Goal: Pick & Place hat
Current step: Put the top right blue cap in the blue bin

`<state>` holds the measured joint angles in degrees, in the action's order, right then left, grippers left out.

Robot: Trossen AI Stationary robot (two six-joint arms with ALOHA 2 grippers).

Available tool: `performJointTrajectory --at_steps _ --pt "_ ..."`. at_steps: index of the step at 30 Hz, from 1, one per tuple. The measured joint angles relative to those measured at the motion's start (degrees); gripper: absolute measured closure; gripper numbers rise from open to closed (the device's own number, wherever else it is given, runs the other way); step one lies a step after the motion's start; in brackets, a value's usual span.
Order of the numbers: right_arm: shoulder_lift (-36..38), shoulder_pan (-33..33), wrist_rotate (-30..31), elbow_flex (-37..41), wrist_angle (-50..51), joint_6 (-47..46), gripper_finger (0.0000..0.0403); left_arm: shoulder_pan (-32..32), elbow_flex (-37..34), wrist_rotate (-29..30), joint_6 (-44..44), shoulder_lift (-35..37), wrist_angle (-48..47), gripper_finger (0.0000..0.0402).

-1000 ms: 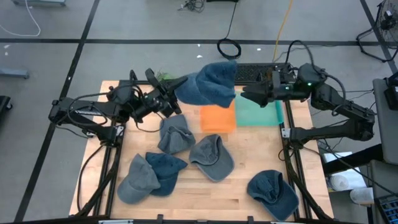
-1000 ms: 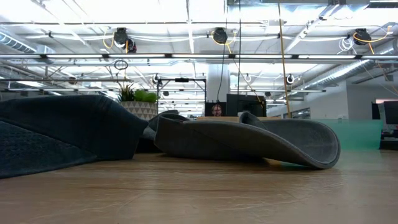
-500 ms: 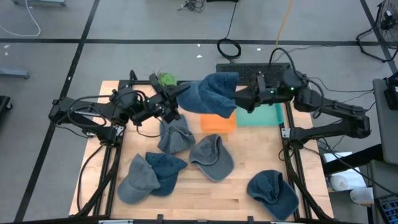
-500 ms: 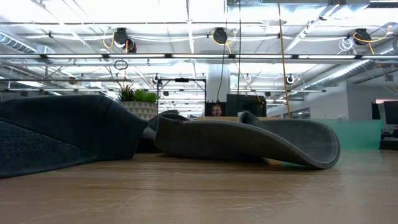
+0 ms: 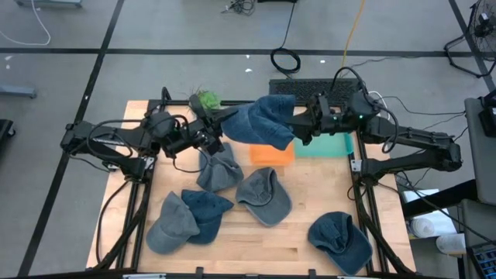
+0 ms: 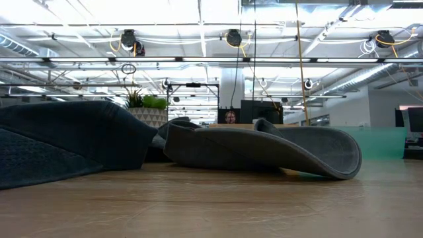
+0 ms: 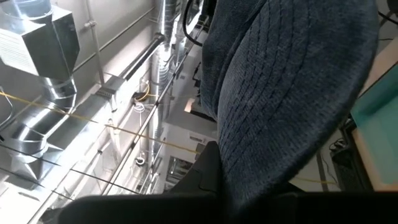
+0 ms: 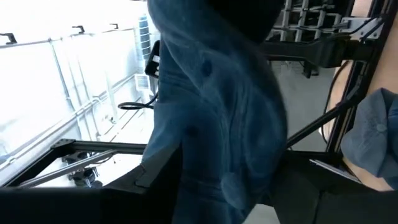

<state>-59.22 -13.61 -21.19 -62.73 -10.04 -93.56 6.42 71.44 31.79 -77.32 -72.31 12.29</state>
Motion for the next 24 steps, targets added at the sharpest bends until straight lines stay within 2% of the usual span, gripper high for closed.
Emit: performJointTrajectory --at_steps 7,11,19,24 --pt "0.22 0.0 -0.52 0.07 -1.76 0.16 0.0251 1.31 0.0 0.5 0.07 0.0 -1.17 0.0393" --pt "0.37 0.0 -2.94 0.07 -2.23 0.36 0.0287 1.49 0.0 3.28 0.17 0.0 -3.33 0.0393" --pt "1.11 0.0 -3.04 0.07 -2.19 8.0 0.0385 1.92 0.0 4.33 1.14 0.0 -3.99 0.0393" --pt "2.22 0.0 -3.11 0.07 -2.24 10.78 0.0395 2.01 0.0 3.59 3.05 0.0 -4.02 0.0385"
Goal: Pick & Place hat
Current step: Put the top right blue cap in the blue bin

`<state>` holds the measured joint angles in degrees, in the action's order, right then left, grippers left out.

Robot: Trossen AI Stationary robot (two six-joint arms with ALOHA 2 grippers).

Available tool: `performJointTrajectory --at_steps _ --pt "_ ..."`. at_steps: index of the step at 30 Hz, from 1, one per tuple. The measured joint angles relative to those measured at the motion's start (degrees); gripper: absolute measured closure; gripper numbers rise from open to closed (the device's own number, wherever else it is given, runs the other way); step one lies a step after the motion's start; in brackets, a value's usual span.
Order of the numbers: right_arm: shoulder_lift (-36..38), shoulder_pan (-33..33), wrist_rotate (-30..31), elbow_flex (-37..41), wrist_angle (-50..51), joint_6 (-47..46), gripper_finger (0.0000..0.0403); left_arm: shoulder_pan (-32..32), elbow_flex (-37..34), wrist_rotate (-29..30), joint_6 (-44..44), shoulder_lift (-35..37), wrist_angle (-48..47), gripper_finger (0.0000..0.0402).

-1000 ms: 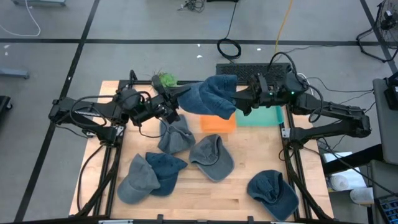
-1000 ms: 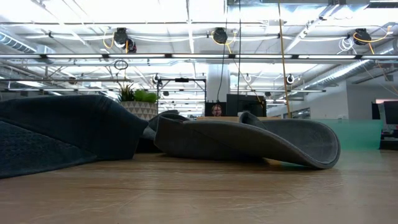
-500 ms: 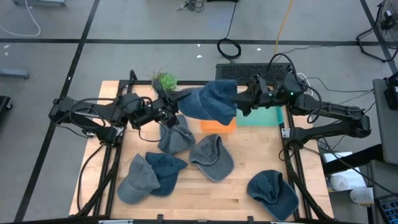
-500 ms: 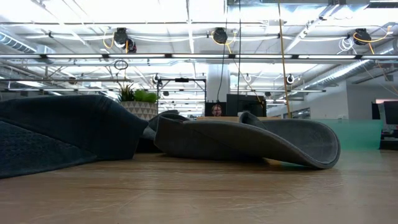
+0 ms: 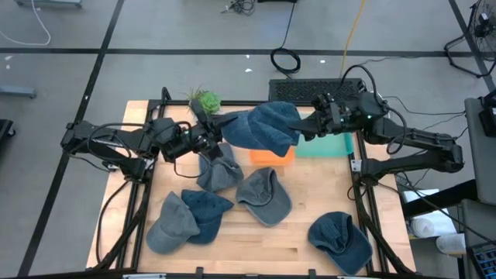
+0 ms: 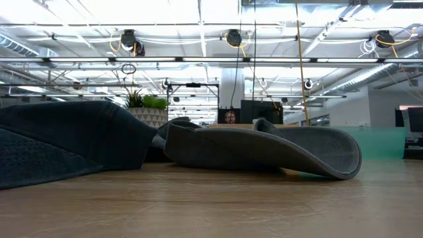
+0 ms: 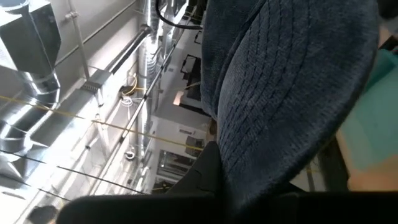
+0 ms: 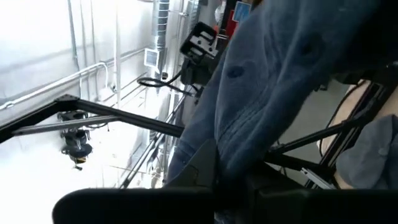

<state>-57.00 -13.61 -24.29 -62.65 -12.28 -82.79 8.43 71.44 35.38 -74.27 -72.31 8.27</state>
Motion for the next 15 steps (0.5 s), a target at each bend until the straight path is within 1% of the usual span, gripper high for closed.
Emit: performJointTrajectory --at_steps 6,10,15 --pt "2.6 -1.25 0.15 0.0 -3.25 1.71 0.0398 -0.02 0.0 -0.3 11.29 0.0 0.04 0.0327" --pt "4.5 -3.09 0.39 0.0 -5.87 2.7 0.04 -0.02 0.0 -0.27 21.78 0.0 -0.46 0.0302" --pt "7.0 -6.41 -0.36 0.0 -6.61 2.39 0.0401 -0.02 0.0 -1.04 32.9 0.0 -7.25 0.0283"
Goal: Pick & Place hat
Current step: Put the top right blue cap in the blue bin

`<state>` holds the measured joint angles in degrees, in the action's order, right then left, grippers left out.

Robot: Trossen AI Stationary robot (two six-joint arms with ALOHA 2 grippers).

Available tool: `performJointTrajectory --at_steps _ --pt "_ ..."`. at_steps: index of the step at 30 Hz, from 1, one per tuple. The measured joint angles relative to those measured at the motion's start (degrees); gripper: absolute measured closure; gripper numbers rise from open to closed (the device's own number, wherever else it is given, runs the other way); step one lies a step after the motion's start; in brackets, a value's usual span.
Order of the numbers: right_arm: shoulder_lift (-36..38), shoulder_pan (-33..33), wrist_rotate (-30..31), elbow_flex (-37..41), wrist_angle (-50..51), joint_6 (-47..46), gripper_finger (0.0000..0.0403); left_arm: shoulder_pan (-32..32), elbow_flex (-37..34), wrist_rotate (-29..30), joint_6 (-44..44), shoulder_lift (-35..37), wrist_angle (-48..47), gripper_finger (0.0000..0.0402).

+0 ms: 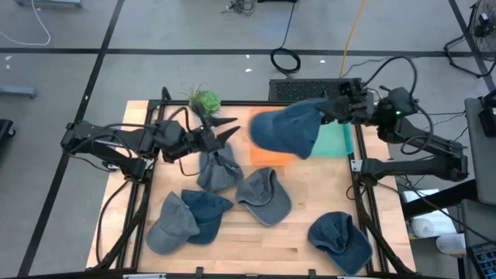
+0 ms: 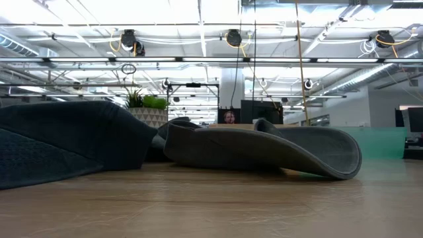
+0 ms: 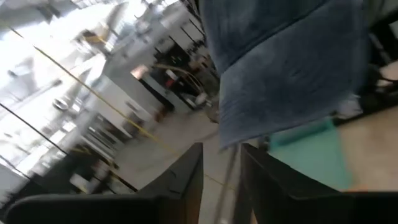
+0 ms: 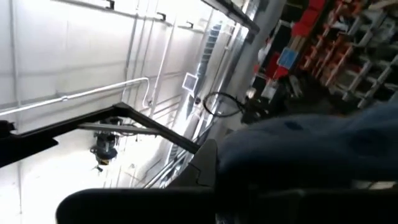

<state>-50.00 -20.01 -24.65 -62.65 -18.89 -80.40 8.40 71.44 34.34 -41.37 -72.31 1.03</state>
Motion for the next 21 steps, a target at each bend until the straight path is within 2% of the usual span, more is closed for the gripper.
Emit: performJointTrajectory --at_steps 5,10,17,21 --pt "2.53 -3.42 -4.12 -0.46 0.53 -1.68 0.0401 0.0 0.0 -0.06 10.58 0.0 -5.84 0.0278" --pt "5.04 -6.53 -4.76 -1.48 3.08 -0.91 0.0401 0.0 0.0 -0.23 19.05 0.0 -5.56 0.0278" --pt "6.94 -10.93 -7.57 -4.37 12.66 6.32 0.0402 0.0 0.0 -0.32 27.67 0.57 -4.01 0.0277" --pt "6.99 -12.71 -9.8 -7.44 19.39 13.66 0.0402 -0.11 -0.04 -0.36 28.67 1.06 -4.42 0.0277"
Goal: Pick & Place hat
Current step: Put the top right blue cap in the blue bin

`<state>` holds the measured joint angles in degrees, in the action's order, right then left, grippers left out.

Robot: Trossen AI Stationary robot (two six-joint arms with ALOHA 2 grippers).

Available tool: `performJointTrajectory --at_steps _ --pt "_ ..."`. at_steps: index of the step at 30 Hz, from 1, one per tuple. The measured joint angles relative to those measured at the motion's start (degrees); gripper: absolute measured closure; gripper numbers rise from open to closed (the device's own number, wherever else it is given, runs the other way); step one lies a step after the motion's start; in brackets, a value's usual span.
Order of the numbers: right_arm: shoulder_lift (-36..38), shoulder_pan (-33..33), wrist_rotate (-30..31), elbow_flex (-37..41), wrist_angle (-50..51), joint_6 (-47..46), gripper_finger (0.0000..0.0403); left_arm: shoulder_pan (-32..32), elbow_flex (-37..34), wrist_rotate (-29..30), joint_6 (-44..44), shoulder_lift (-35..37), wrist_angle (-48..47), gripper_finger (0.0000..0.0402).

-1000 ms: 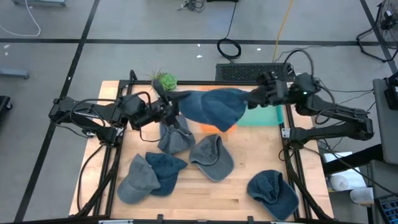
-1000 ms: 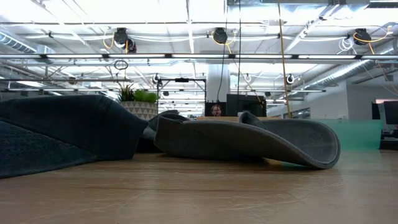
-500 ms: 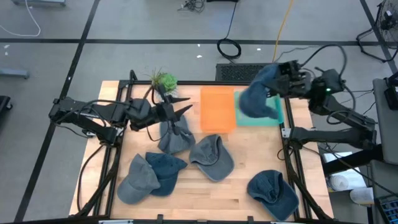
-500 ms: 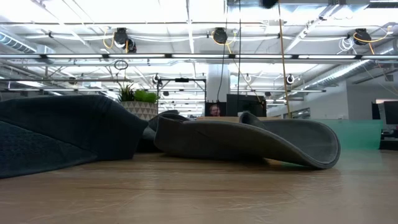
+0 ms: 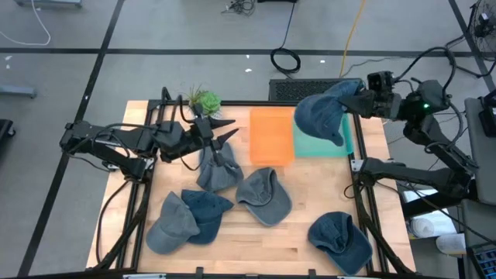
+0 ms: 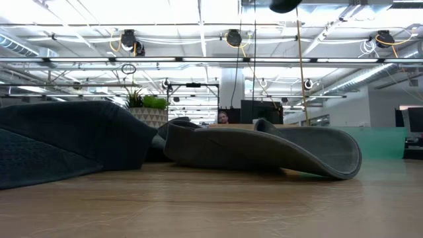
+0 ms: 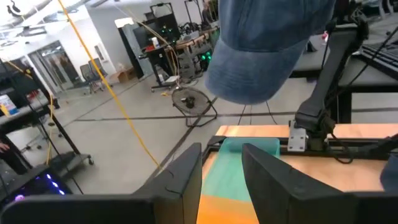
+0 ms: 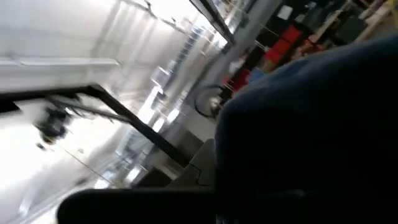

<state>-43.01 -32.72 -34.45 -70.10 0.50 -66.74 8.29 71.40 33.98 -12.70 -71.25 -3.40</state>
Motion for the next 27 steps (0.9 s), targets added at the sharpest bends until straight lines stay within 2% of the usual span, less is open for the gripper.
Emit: performJointTrajectory --at_steps 8,15,20,27 --pt "-2.29 -1.47 0.23 -12.56 28.57 24.37 0.0402 -0.07 0.02 0.63 -2.16 0.92 0.27 0.0277" --pt "-5.79 -1.45 9.43 -23.98 49.1 44.29 0.0402 -0.13 0.02 0.66 -5.25 0.88 0.22 0.0277" --pt "-8.55 -1.43 14.23 -28.13 58.8 50.4 0.0402 -0.13 0.02 0.66 -5.26 0.88 0.17 0.0277" --pt "-11.8 -1.41 22.11 -28.62 68.14 53.03 0.0402 0.09 0.02 0.7 -5.24 1.02 0.15 0.0277"
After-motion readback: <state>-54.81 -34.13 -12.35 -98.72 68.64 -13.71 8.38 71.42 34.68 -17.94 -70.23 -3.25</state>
